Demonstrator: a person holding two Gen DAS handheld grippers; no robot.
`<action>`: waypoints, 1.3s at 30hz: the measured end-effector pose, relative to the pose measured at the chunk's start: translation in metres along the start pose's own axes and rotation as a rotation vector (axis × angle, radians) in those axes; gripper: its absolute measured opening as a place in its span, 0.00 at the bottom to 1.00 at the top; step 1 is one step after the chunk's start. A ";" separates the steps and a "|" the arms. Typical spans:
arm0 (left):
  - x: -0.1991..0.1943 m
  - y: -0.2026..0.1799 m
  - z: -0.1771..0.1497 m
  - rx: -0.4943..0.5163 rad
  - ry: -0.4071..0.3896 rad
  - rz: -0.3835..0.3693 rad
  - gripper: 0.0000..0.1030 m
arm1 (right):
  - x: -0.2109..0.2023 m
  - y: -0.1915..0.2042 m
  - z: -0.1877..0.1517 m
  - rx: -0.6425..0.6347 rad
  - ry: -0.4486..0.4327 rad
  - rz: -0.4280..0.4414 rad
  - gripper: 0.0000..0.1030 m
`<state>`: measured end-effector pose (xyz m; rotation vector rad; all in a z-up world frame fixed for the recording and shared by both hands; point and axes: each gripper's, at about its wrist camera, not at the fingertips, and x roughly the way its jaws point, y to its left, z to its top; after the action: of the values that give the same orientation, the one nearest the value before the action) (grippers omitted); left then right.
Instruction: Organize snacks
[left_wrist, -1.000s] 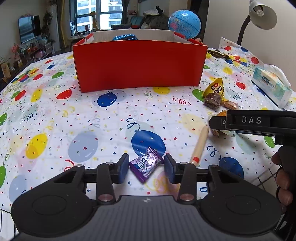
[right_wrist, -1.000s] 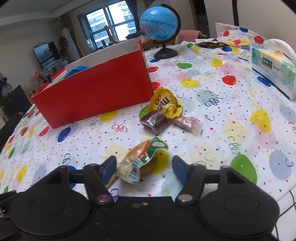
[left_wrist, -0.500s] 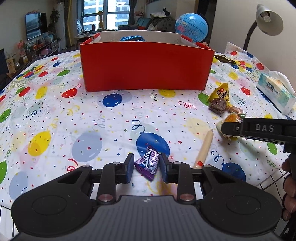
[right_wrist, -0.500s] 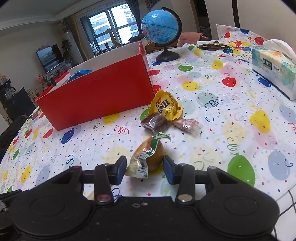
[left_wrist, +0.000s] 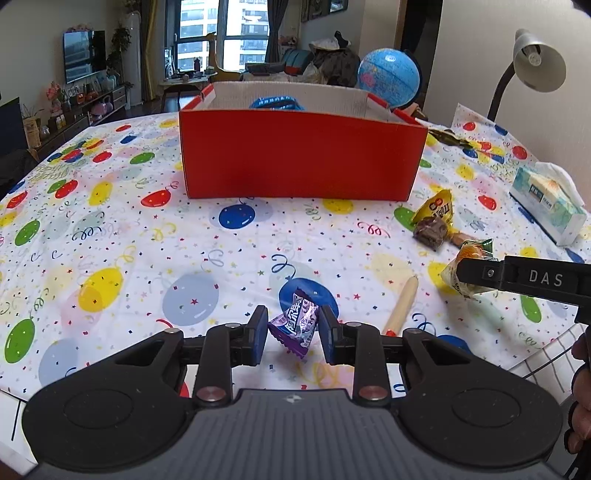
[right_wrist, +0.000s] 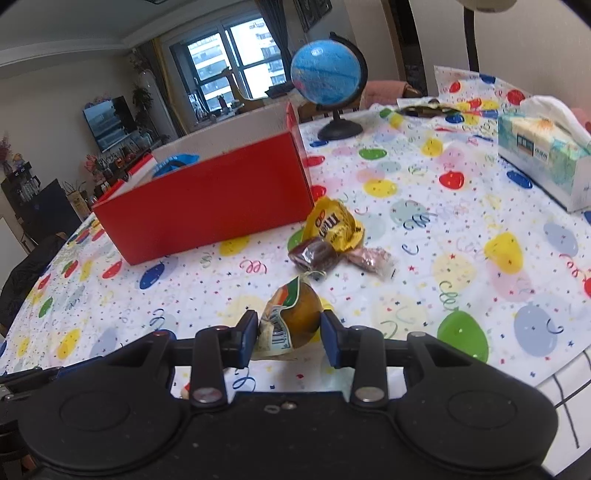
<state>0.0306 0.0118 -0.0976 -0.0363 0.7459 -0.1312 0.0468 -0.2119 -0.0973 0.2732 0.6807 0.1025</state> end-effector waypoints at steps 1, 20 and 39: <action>-0.002 0.000 0.001 -0.002 -0.003 -0.002 0.28 | -0.003 0.000 0.001 -0.002 -0.006 0.002 0.35; -0.038 -0.008 0.055 0.018 -0.142 -0.015 0.28 | -0.037 0.020 0.052 -0.093 -0.101 0.074 0.35; -0.022 0.010 0.145 0.019 -0.251 0.045 0.28 | -0.007 0.051 0.128 -0.215 -0.155 0.096 0.35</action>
<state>0.1144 0.0222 0.0227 -0.0176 0.4940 -0.0888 0.1217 -0.1923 0.0162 0.1052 0.4975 0.2426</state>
